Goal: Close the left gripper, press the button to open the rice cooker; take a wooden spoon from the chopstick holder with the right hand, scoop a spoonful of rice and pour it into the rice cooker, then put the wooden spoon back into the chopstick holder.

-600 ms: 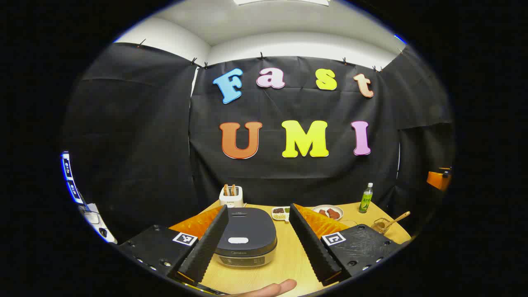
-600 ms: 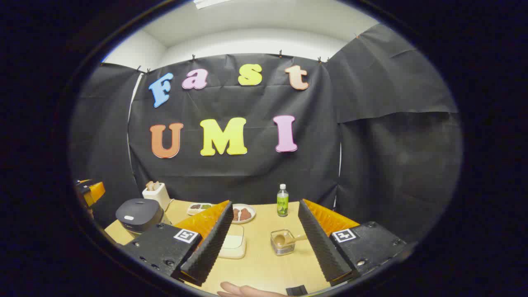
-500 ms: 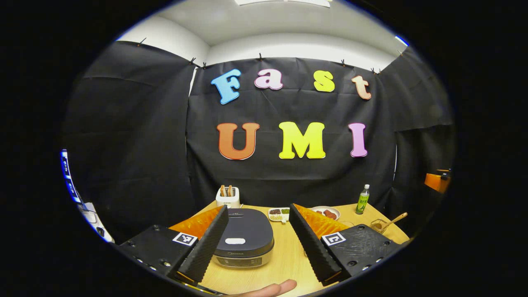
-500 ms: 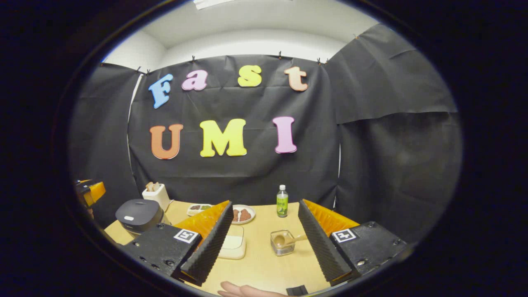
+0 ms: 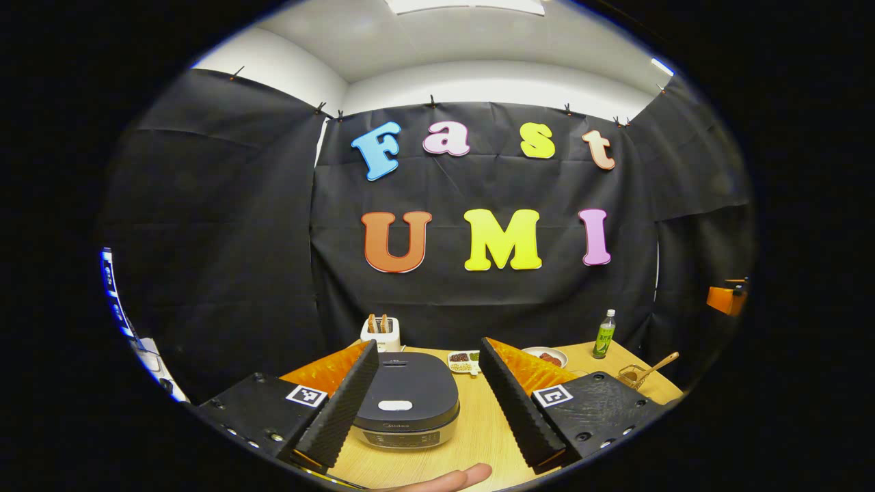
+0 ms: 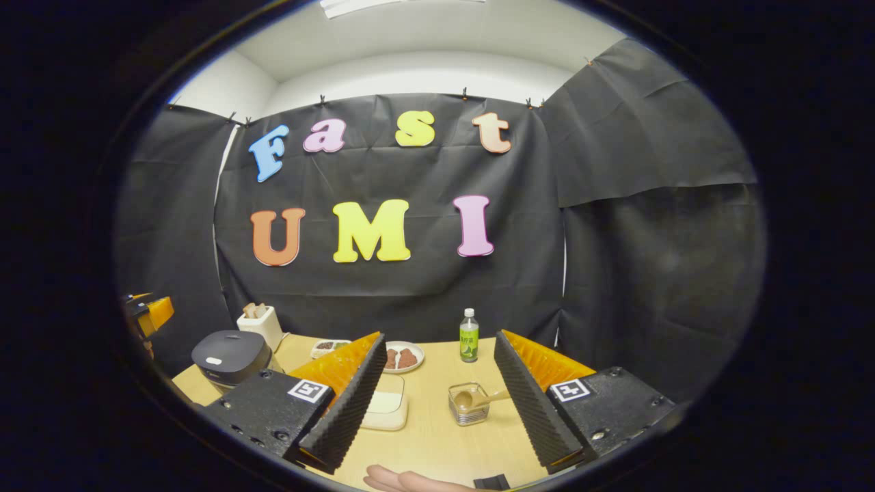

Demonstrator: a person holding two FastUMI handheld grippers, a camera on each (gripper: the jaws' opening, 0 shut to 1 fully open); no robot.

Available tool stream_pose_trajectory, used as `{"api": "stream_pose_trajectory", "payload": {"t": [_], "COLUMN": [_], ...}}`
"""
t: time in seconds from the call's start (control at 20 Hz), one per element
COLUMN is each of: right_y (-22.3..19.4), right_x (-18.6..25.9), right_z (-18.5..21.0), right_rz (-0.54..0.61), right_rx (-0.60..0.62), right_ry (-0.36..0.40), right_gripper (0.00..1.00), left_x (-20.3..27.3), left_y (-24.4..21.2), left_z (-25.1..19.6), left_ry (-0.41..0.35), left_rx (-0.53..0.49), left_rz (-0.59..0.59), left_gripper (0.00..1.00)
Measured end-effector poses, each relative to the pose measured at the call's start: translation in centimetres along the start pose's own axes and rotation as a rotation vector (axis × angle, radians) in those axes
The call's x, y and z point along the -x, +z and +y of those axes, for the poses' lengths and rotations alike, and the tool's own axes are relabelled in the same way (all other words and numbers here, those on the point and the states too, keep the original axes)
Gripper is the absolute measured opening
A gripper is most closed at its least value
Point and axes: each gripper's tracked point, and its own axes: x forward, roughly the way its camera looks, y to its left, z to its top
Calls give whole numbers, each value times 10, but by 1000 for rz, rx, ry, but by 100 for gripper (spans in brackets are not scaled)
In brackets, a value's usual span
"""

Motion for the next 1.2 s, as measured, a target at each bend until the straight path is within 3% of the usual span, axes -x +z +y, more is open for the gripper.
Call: {"api": "stream_pose_trajectory", "payload": {"t": [0.15,0.4,0.45,0.5,0.55,0.6,0.65,0.75,0.8,0.95,1.05,1.2], "right_y": [0,2,2,2,3,4,5,0,-2,-6,-12,-23], "right_x": [0,-4,-3,-3,-3,-4,-5,-5,-5,-9,-14,-21], "right_z": [-1,-9,-6,-4,-4,-6,-5,-1,0,2,-1,-6], "right_rz": [-15,-56,-64,-70,-80,-93,-104,-109,-110,-107,-94,-68], "right_rx": [4,-4,-2,1,3,1,0,5,8,13,9,4], "right_ry": [10,-14,-3,8,10,6,6,18,25,37,43,46], "right_gripper": [100,100,100,100,100,100,100,100,100,100,100,100], "left_x": [-7,-20,-23,-26,-29,-32,-32,-39,-41,-39,-50,-58], "left_y": [-6,-27,-34,-39,-42,-44,-46,-58,-66,-83,-99,-115], "left_z": [7,8,10,16,21,24,19,8,13,19,19,28], "left_ry": [11,-38,-40,-24,-6,6,-18,-58,-37,-24,-11,21], "left_rx": [12,5,-1,-13,-29,-39,-44,-34,-34,-6,19,-16], "left_rz": [13,61,77,87,96,93,105,141,170,262,298,338], "left_gripper": [94,92,71,78,67,73,67,29,32,30,0,0]}}
